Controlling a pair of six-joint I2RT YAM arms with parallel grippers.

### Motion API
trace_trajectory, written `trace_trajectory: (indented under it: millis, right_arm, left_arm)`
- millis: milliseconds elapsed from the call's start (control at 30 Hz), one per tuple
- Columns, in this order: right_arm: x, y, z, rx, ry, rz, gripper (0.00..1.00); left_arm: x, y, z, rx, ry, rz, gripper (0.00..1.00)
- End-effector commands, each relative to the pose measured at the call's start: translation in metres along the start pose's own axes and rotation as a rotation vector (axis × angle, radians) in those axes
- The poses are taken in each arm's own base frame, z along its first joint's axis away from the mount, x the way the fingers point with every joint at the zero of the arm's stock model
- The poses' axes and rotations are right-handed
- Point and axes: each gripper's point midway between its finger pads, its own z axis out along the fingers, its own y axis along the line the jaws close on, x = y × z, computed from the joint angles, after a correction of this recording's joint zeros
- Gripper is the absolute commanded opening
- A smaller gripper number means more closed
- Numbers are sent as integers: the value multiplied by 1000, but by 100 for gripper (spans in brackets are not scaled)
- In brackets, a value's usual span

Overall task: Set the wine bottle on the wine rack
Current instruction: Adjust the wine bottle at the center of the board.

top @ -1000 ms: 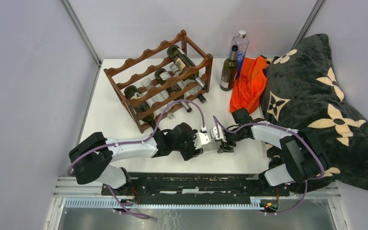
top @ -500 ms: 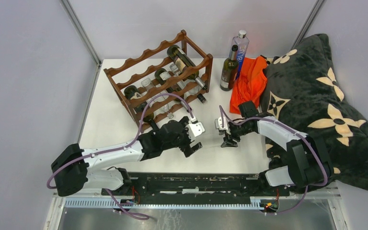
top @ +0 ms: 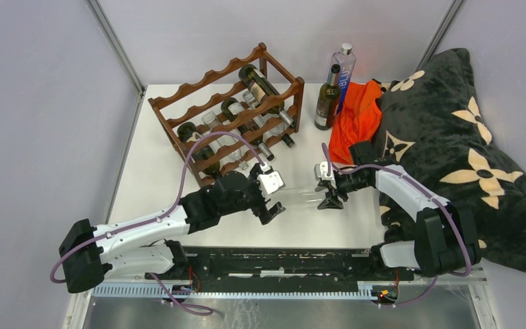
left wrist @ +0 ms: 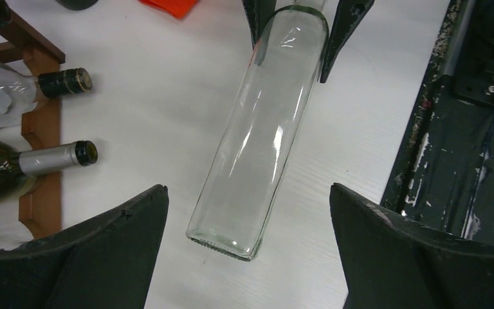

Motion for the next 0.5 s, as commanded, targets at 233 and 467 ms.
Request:
trace_trajectory:
  millis: [233, 467]
  right_arm:
    - [-35, 5, -7, -24, -119, -105, 0]
    - [-35, 8, -7, -31, -127, -100, 0]
  left_arm:
    - [-13, -22, 23, 158, 11, 32, 100]
    - [-24, -15, 25, 113, -81, -17, 100]
